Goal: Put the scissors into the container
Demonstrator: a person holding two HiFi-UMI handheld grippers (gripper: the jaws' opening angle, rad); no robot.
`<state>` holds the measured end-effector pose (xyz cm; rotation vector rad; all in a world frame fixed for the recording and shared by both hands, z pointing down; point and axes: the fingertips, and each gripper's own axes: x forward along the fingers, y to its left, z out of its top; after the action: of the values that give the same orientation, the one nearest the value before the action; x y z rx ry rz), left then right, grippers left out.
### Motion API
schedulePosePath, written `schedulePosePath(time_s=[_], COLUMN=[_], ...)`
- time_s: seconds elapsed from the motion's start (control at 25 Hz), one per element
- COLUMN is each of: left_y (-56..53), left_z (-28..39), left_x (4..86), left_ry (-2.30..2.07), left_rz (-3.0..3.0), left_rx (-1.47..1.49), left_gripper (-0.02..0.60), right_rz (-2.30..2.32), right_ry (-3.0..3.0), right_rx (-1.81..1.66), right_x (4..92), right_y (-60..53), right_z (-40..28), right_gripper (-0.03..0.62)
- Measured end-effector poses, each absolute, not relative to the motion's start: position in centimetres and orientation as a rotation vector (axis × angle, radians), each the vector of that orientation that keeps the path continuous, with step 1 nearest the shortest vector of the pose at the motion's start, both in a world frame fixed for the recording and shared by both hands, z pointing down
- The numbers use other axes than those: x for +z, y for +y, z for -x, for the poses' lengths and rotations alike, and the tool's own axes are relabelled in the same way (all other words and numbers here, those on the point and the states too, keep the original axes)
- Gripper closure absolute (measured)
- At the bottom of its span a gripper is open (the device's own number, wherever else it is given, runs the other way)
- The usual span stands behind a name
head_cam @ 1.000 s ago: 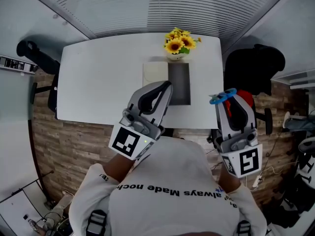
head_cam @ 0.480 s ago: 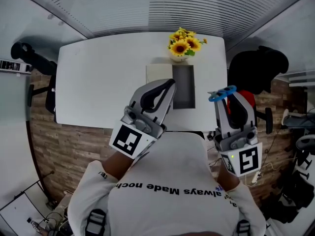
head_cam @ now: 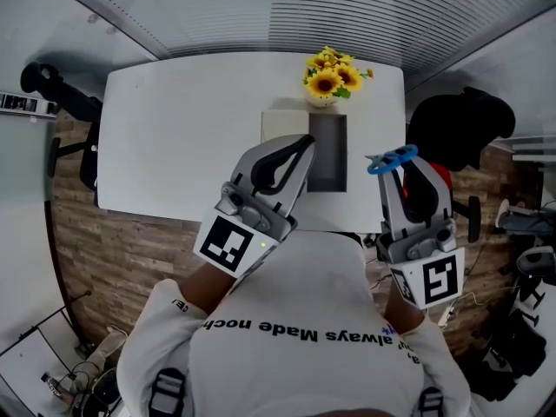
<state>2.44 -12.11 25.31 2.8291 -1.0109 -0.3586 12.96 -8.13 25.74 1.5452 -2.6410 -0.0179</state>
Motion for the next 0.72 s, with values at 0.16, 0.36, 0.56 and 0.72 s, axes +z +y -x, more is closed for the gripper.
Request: schedulePosePath(time_s=[0.16, 0.36, 0.56, 0.72], left_y=[-12.0, -11.5, -11.1, -11.0], left_z=[-2.9, -3.3, -3.1, -2.5], left_x=[25.5, 25.6, 26.0, 26.1], left_ry=[-1.032, -1.040, -1.039, -1.055], left_rz=[-2.831, -2.829, -2.838, -2.836], left_rx=[-0.357, -0.358, -0.333, -0.327], left_gripper=[0.561, 0.561, 0.561, 0.561], right_rz=[-1.508, -1.494, -1.490, -1.486], right_ry=[-2.651, -2.646, -2.622, -2.599], right_rx=[-0.027, -0.034, -0.006, 0.014], right_x=[25.8, 26.0, 27.2, 28.3], right_y=[-7.9, -7.9, -8.0, -8.2], right_z=[-13.2, -13.8, -13.9, -13.7], right_gripper=[0.505, 0.505, 0.505, 0.505])
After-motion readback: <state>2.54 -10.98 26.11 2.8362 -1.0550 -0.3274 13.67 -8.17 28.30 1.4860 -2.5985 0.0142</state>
